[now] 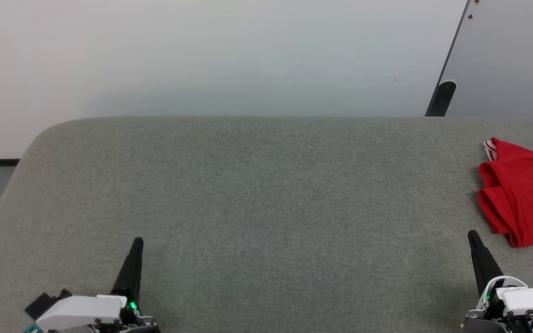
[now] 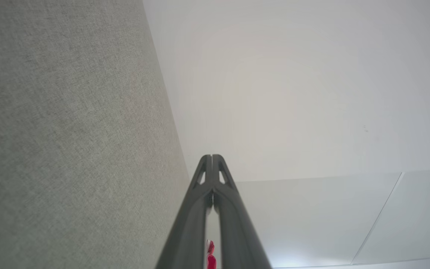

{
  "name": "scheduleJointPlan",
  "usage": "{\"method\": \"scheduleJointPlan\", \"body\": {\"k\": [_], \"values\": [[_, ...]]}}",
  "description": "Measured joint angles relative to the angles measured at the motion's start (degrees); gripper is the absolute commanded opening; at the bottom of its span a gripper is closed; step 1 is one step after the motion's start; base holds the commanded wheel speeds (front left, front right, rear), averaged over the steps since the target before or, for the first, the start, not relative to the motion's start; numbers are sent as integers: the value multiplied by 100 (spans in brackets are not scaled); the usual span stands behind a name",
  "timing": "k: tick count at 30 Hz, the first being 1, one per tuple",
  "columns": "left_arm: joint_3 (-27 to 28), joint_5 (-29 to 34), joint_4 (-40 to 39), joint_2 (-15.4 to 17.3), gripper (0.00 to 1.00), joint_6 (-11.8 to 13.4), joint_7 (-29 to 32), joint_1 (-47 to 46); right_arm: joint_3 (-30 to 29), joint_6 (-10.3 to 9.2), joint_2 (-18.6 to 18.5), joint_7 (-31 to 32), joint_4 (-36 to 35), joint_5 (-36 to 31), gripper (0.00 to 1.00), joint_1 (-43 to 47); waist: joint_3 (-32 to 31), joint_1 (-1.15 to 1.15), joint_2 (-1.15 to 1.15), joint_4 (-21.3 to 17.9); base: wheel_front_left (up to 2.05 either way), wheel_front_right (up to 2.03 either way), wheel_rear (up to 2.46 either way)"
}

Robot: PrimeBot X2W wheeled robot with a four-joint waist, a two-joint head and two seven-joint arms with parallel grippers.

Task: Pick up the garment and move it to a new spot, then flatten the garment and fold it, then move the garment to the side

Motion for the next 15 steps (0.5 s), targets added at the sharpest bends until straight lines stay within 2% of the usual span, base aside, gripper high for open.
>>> {"method": "scheduleJointPlan", "body": {"k": [15], "values": [[24,-541,-33,-38,0,0,152,-105,-53,-1,38,118,-23,636,0,-42,32,0,0,-5,0,0,0]]}}
